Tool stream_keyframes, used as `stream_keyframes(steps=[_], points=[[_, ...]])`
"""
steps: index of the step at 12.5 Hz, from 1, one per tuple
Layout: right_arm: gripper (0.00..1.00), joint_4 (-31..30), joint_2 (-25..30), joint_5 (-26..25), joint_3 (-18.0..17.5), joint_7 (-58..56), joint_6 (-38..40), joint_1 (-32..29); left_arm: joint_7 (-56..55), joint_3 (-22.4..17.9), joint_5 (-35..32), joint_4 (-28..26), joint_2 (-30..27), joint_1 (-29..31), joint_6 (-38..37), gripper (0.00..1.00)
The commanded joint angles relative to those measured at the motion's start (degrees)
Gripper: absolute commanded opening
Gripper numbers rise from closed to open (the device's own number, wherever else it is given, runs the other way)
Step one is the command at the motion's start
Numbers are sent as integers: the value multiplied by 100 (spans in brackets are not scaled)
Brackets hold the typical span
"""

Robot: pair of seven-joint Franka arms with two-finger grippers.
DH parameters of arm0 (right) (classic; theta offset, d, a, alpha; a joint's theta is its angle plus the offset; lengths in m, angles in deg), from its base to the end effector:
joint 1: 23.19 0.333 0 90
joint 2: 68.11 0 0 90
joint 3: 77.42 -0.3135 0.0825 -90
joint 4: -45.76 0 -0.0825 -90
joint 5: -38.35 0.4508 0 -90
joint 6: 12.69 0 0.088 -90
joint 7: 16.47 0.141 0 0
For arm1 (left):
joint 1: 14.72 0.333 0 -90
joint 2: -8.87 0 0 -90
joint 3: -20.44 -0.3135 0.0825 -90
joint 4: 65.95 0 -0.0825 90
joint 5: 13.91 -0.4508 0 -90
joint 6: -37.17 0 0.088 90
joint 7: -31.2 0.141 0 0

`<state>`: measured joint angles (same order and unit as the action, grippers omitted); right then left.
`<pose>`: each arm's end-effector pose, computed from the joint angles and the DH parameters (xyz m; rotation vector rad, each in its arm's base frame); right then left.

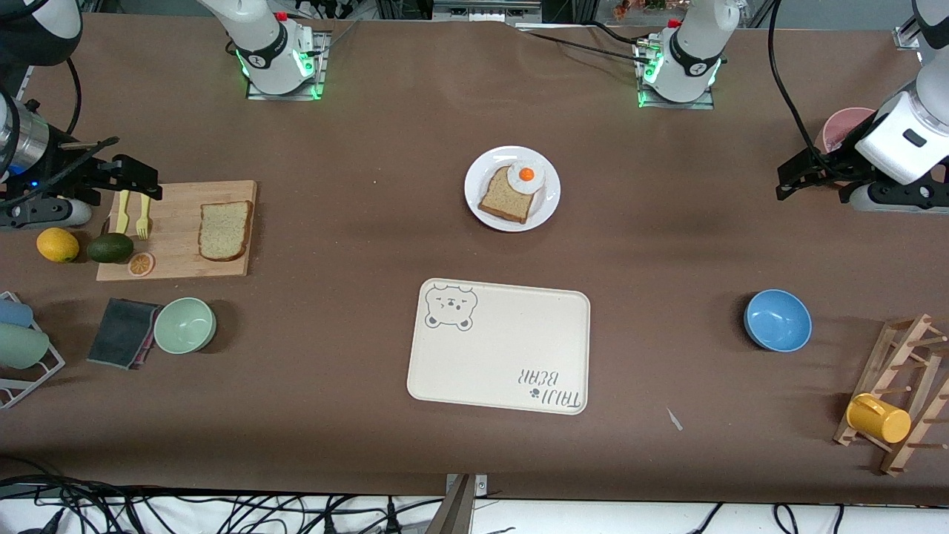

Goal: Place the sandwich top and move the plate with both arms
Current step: 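Reach the right gripper down to the bread slice on the cutting board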

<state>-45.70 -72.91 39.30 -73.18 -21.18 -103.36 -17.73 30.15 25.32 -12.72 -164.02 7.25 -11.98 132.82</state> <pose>0.6391 0.0173 0.5226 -3.1205 -0.1600 0.1516 0.6163 -0.0262 0.5378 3.1235 -0.0262 -0.0227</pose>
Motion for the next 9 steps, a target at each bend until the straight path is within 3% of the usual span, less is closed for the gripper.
stream_keyframes(steps=[1,5,9], points=[[100,-21,-12,-51,-12,23,-65,7,-71,13,-145,60,13,-19,-64,100],[100,-696,-12,-60,-12,49,-591,7,-71,13,-154,60,13,-19,-64,100],[97,-1732,-38,-104,-12,198,-1759,7,-71,13,-145,60,13,-19,-64,100]])
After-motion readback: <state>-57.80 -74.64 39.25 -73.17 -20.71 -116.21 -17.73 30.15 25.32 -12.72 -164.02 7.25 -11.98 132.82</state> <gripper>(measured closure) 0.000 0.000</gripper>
